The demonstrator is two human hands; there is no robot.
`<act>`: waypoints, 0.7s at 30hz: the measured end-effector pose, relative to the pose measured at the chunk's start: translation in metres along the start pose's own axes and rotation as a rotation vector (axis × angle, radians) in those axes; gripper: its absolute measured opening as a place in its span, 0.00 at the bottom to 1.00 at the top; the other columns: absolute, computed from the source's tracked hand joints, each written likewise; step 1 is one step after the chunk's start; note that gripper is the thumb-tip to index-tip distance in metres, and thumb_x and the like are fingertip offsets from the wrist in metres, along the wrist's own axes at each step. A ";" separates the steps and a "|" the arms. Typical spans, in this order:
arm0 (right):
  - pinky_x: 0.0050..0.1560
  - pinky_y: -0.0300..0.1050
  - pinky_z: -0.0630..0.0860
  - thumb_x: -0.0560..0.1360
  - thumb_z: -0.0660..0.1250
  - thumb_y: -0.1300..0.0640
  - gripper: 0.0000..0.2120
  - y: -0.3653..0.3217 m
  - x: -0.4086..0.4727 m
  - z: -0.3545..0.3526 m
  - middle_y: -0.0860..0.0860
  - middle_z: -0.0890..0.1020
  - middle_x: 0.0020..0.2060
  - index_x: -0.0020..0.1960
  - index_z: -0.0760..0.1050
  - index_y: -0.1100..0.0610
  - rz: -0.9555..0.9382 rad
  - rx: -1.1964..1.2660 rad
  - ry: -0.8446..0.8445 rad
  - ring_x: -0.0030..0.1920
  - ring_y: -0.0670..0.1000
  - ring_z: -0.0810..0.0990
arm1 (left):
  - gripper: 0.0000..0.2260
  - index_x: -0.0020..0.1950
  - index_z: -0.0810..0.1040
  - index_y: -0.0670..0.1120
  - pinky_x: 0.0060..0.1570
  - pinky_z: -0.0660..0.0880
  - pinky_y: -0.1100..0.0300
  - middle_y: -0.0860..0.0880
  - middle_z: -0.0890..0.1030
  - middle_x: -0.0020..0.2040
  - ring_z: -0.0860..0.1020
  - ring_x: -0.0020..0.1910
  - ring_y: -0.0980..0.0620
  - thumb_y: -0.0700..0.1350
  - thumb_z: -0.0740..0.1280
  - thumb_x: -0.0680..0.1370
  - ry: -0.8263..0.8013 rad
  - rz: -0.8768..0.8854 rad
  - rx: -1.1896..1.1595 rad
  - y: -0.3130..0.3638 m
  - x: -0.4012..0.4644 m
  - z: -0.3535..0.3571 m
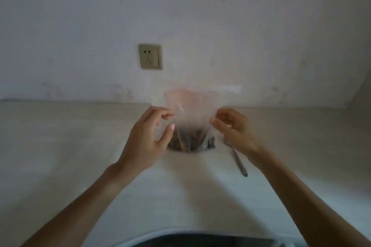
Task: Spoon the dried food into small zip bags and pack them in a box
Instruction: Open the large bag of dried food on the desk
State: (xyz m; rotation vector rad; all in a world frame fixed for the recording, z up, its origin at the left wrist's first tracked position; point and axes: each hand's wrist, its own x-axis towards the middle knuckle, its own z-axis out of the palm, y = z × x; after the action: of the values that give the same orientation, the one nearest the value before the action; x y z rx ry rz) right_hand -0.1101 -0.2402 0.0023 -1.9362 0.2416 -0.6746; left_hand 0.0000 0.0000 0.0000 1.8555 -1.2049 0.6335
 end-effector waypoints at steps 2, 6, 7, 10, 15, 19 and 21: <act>0.46 0.39 0.81 0.76 0.75 0.49 0.16 -0.021 -0.003 -0.008 0.48 0.85 0.48 0.59 0.79 0.57 0.091 0.000 0.014 0.49 0.43 0.84 | 0.13 0.65 0.78 0.48 0.64 0.74 0.58 0.53 0.78 0.63 0.77 0.64 0.53 0.45 0.67 0.80 0.030 -0.005 0.055 0.007 0.020 -0.016; 0.57 0.55 0.82 0.76 0.74 0.46 0.25 -0.056 0.005 -0.029 0.56 0.84 0.53 0.66 0.76 0.61 0.197 0.008 0.080 0.55 0.56 0.85 | 0.21 0.75 0.72 0.47 0.72 0.68 0.48 0.49 0.74 0.74 0.70 0.75 0.49 0.47 0.67 0.82 -0.091 -0.067 0.233 0.005 0.061 -0.034; 0.55 0.55 0.81 0.77 0.74 0.46 0.26 -0.064 0.008 -0.033 0.56 0.84 0.53 0.67 0.75 0.62 0.208 0.007 0.081 0.55 0.58 0.85 | 0.21 0.77 0.70 0.48 0.73 0.67 0.47 0.49 0.73 0.75 0.68 0.76 0.49 0.47 0.66 0.83 -0.130 -0.086 0.245 0.005 0.068 -0.036; 0.59 0.59 0.81 0.76 0.74 0.43 0.31 -0.076 0.012 -0.040 0.56 0.83 0.55 0.70 0.72 0.62 0.217 -0.068 0.108 0.57 0.60 0.83 | 0.22 0.80 0.67 0.48 0.76 0.62 0.47 0.49 0.72 0.77 0.65 0.79 0.48 0.49 0.62 0.86 -0.250 -0.115 0.259 -0.004 0.081 -0.035; 0.63 0.62 0.78 0.76 0.69 0.36 0.36 -0.091 0.022 -0.048 0.56 0.80 0.62 0.73 0.69 0.59 0.151 -0.158 0.130 0.61 0.57 0.81 | 0.16 0.71 0.78 0.52 0.66 0.72 0.52 0.54 0.84 0.61 0.76 0.66 0.53 0.53 0.59 0.86 -0.239 -0.118 0.214 -0.015 0.103 -0.038; 0.65 0.57 0.78 0.77 0.66 0.33 0.35 -0.093 0.032 -0.044 0.54 0.79 0.64 0.73 0.71 0.57 0.109 -0.245 0.080 0.61 0.54 0.79 | 0.12 0.52 0.84 0.57 0.42 0.74 0.66 0.61 0.84 0.39 0.80 0.39 0.65 0.58 0.62 0.83 -0.148 -0.078 0.216 -0.015 0.110 -0.040; 0.63 0.50 0.75 0.77 0.67 0.34 0.34 -0.091 0.038 -0.036 0.54 0.79 0.65 0.72 0.72 0.57 0.095 -0.315 0.038 0.62 0.54 0.78 | 0.03 0.47 0.85 0.58 0.37 0.67 0.74 0.62 0.81 0.33 0.78 0.33 0.66 0.53 0.72 0.79 -0.088 -0.040 0.253 -0.011 0.105 -0.040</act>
State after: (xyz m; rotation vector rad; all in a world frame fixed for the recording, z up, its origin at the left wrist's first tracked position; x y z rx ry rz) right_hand -0.1103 -0.2442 0.1069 -2.1961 0.4844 -0.6397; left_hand 0.0550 -0.0163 0.0975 2.1316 -1.1849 0.7155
